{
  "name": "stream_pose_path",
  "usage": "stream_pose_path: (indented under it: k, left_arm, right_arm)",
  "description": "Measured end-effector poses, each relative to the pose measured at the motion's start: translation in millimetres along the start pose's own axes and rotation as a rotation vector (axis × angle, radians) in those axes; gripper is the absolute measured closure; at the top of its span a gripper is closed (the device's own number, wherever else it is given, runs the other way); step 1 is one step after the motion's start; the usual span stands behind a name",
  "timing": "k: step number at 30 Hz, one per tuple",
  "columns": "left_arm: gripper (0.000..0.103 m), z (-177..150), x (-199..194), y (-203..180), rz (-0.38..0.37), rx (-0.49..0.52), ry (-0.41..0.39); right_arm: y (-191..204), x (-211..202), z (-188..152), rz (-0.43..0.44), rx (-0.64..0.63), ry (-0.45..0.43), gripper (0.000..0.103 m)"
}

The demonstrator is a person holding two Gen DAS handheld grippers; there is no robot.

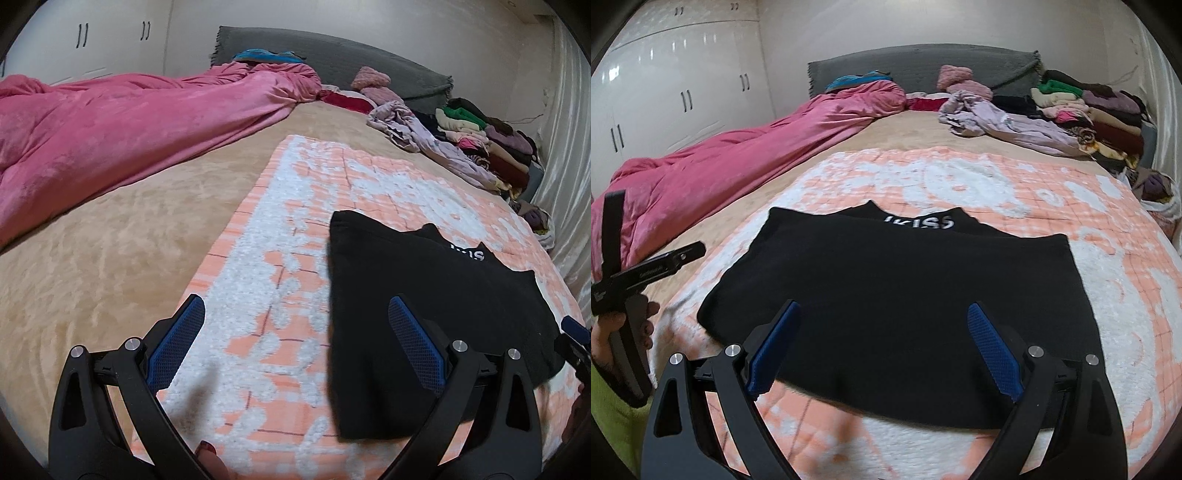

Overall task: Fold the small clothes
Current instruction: 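Move the right tool to the side edge of the folded sweatshirt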

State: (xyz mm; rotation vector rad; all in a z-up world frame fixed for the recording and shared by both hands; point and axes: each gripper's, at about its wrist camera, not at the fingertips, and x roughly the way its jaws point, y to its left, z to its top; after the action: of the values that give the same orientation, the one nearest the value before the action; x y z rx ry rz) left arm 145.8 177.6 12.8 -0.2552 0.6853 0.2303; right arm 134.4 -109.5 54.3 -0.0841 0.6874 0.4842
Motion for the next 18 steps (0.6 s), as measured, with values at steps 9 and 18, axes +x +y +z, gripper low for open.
stream_pose_path:
  k: [9, 18]
  left_arm:
    - [0.010, 1, 1, 8, 0.007, -0.022, 0.007]
    - [0.010, 0, 7, 17, 0.013, -0.060, 0.026]
  right_arm:
    - [34, 10, -6, 0.041, -0.085, 0.026, 0.012]
    - [66, 26, -13, 0.084, -0.165, 0.060, 0.012]
